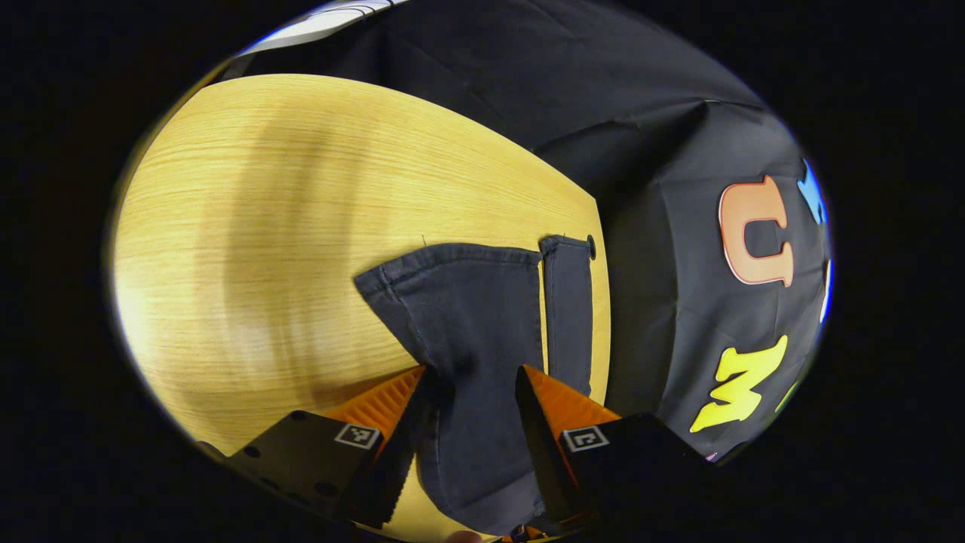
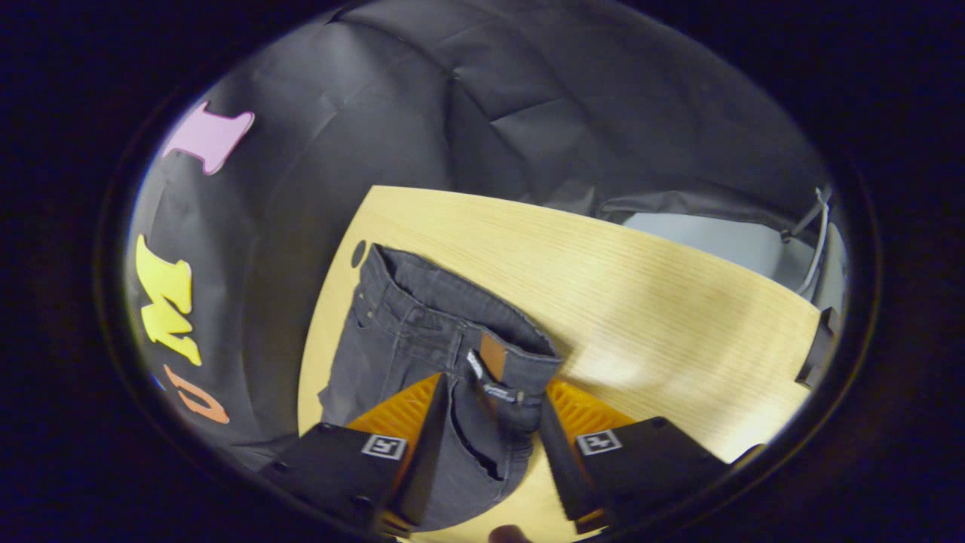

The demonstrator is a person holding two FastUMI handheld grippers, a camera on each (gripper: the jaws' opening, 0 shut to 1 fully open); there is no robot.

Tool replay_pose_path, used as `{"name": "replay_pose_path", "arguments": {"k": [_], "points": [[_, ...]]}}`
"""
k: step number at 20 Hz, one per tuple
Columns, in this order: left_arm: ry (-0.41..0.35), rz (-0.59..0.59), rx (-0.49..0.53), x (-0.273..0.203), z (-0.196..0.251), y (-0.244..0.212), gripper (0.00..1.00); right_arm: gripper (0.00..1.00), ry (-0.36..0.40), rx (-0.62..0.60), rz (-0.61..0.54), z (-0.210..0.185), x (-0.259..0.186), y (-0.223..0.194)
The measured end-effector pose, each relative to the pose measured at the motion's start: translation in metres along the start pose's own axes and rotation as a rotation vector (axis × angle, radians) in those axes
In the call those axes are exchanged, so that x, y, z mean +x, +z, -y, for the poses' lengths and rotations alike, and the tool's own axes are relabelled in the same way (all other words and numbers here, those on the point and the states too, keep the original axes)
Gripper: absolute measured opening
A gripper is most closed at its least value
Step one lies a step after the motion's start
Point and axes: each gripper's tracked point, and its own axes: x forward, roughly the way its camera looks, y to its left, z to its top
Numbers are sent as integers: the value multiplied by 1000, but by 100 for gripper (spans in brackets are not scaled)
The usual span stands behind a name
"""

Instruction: Grasp the waist and the cuffs of the jeans and fold them to make the two legs overlap; first hold the waist and fold one-third of the jeans toward the cuffs, then hold the cuffs and fold the remaining one-third in the same direction to finish folding.

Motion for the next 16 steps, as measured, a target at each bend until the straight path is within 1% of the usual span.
{"name": "replay_pose_path", "arguments": {"k": [1, 2, 3, 4, 5, 7, 11, 13, 16], "points": [[15, -7, -5, 3, -4, 1, 48, 50, -26, 17, -6, 6, 1, -2], [30, -12, -12, 5, -8, 1, 52, 36, -16, 65, -16, 4, 2, -1], [43, -19, -17, 5, -10, 0, 28, 21, -4, 116, -30, 0, 3, -2], [50, -22, -25, 6, -12, 1, 33, 21, 10, 159, -46, -1, 2, -3], [54, -31, -31, 5, -13, 0, 19, 21, 15, 187, -54, 2, 3, -7], [48, -46, -37, 2, -11, 1, 11, 8, 25, 192, -65, 0, 0, -5], [-4, -60, 14, -11, 11, 2, 5, 7, 55, 127, -74, -9, -14, -2], [8, -67, 37, -14, 17, 3, 4, 7, 71, 115, -76, -15, -21, -1], [43, -77, 30, -23, 31, 9, 4, 7, 96, 86, -82, -27, -36, 0]]}}
